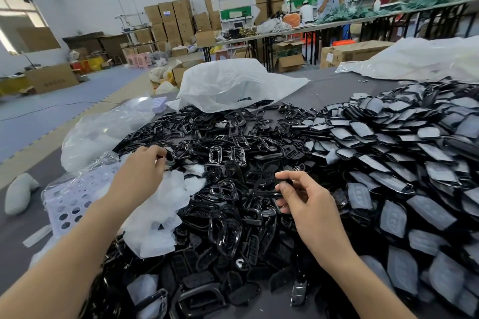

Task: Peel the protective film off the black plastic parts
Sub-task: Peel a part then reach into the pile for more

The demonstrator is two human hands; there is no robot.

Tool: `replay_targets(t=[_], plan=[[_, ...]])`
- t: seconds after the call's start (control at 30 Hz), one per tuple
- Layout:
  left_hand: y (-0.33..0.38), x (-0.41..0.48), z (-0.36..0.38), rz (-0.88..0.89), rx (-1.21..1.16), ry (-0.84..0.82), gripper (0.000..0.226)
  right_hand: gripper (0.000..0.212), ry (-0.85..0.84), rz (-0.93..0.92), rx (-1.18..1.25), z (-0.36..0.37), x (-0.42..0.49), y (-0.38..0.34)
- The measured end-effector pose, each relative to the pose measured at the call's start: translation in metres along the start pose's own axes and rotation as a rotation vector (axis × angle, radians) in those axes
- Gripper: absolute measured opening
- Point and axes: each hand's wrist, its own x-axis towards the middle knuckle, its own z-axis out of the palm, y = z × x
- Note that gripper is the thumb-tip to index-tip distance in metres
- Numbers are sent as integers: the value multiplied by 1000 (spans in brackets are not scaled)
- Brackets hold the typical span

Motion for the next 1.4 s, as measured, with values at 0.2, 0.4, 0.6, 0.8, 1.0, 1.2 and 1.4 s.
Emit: replay_targets(t=[0.2,0.4,0.6,0.8,1.0,1.2,1.4], plan=[[0,19,14,-81,124,-291,38,27,-30,2,-17,2,-3,4],[-5,22,15,24,212,-377,27,26,-38,-3,-16,2,-3,5],[12,14,6,-20,137,-251,28,25,-4,2,-6,1,0,3],[91,-83,-28,470,-315,-272,16,22,103,2,28,-3,2,0],[111,-171,17,823,75,-368,73,24,185,-21,52,-5,4,-2],[117,-144,39,755,171,-49,22,24,202,-6,64,-9,5,-4],[124,-128,35,388,-229,-67,25,24,159,10,69,-6,5,-3]])
